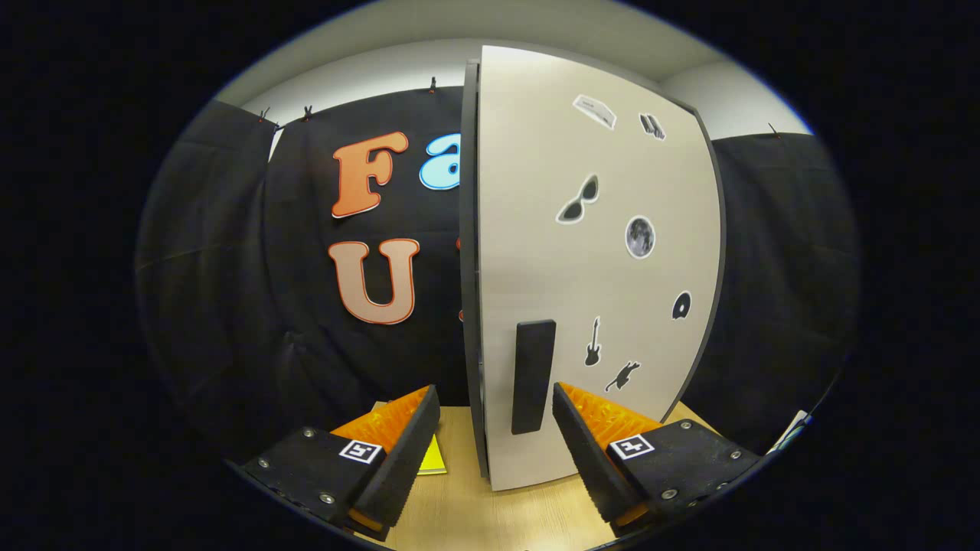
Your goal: Open the shoe cabinet door, grab the shoes and put them into the shoe cabinet, then close the shoe cabinet door.
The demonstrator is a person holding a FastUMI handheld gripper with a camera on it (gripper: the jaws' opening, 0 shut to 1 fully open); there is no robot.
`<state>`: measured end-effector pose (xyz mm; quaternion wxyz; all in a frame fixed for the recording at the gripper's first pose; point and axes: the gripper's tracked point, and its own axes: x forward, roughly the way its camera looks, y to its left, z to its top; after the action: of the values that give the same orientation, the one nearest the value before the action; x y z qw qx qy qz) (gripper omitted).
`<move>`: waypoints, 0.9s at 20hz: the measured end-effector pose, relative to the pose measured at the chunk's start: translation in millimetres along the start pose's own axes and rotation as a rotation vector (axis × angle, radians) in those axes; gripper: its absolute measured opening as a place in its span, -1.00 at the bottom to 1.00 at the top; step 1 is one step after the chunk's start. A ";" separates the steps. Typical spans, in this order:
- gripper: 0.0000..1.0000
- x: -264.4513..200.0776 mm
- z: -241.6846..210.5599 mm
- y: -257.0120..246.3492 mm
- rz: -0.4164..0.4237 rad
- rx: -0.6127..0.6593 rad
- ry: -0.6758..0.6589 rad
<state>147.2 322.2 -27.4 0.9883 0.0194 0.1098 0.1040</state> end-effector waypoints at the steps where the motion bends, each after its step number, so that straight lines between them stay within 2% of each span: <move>1: 0.85 -10.3 9.5 1.2 0.006 -0.009 -0.015; 5: 0.86 -40.4 46.0 -3.2 0.019 -0.050 -0.068; 10: 0.85 -63.4 79.1 -22.6 -0.007 -0.031 -0.114; 18: 0.86 -72.1 78.1 -35.3 -0.012 -0.022 -0.108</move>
<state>102.8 271.4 61.9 0.9936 0.0137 0.0554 0.0980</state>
